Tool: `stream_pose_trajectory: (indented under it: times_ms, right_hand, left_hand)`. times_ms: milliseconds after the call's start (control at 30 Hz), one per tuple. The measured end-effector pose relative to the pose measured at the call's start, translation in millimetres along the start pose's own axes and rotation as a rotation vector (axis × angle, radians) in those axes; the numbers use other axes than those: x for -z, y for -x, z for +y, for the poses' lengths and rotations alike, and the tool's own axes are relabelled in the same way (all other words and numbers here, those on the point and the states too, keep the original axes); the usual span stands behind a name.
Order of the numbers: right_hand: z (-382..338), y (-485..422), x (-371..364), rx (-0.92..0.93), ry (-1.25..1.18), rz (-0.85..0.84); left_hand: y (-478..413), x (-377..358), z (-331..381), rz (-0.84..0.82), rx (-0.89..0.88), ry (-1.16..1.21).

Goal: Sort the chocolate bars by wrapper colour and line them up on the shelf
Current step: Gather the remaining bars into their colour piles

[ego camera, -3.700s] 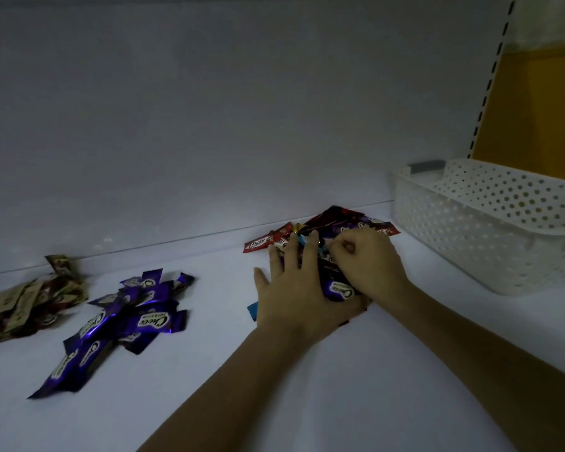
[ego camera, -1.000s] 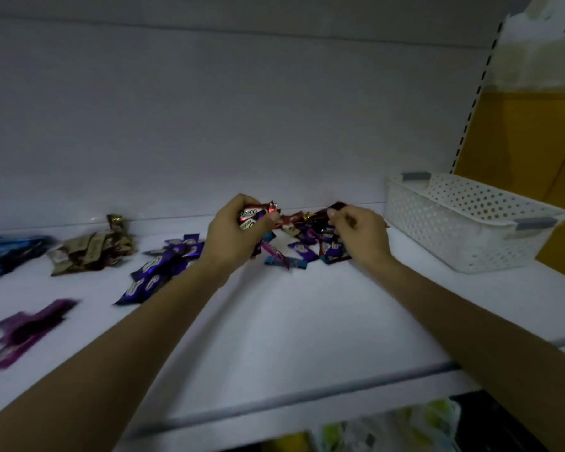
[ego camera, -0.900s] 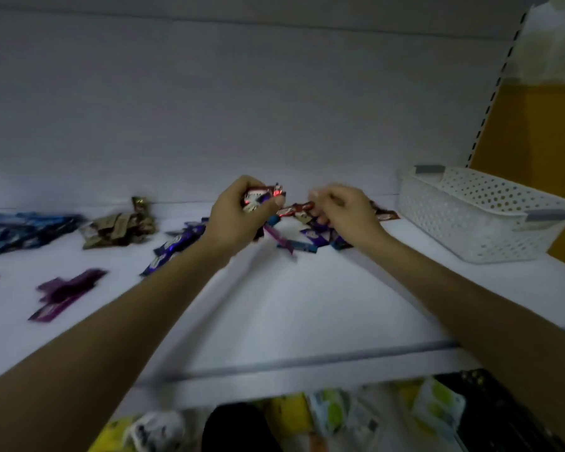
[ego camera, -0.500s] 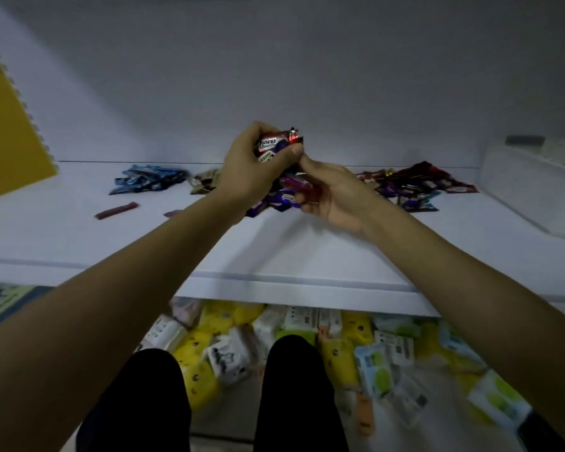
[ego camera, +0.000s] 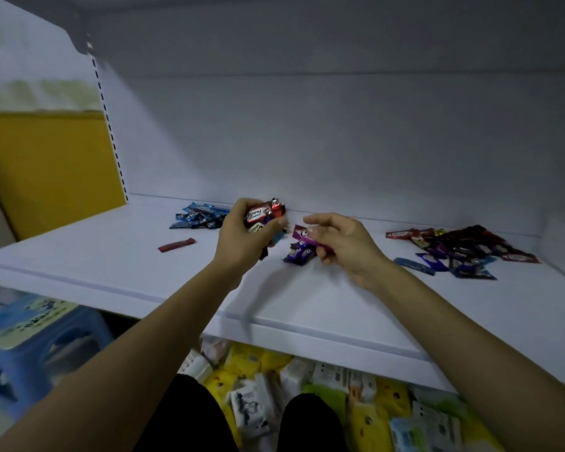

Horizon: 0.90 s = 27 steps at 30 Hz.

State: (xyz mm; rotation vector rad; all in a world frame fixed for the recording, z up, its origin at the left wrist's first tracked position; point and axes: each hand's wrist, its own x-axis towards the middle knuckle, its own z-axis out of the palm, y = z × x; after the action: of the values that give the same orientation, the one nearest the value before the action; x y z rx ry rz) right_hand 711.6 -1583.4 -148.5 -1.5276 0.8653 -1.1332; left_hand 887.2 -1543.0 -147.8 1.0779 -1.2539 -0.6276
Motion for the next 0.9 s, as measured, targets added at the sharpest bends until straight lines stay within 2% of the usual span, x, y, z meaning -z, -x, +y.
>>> stream_pose_trajectory:
  times_ms: [100, 267, 367, 500, 600, 700, 833, 900]
  right_hand:
    - [7.7, -2.3, -6.0, -0.025, -0.022, 0.053]
    - [28.4, -0.1, -7.4, -0.005, -0.019, 0.384]
    - [27.2, -0.2, -2.6, 0.004, 0.052, 0.454]
    - [21.5, -4.7, -31.1, 0.085, 0.183, 0.343]
    - [21.3, -14.1, -73.3, 0.169, 0.316, 0.206]
    - [22.9, -23.3, -108.9, 0.301, 0.547, 0.182]
    - [36.9, -26.7, -124.7, 0.153, 0.828, -0.011]
    - [42.3, -25.2, -123.2, 0.105, 0.828, -0.006]
  left_hand:
    - [-7.9, 16.6, -5.8, 0.022, 0.012, -0.018]
    - [-10.2, 28.3, -22.9, 0.019, 0.017, 0.005]
    - [-17.7, 49.5, -27.9, 0.065, 0.014, 0.014]
    - [-22.0, 84.9, -36.8, 0.124, 0.018, -0.08]
    - [-21.0, 101.4, -44.4, 0.084, 0.002, -0.156]
    - [-18.0, 117.7, -51.1, -0.015, 0.056, -0.219]
    - [-12.6, 128.7, -55.4, -0.159, 0.078, -0.231]
    - [-12.1, 130.5, -54.5, -0.162, 0.08, -0.178]
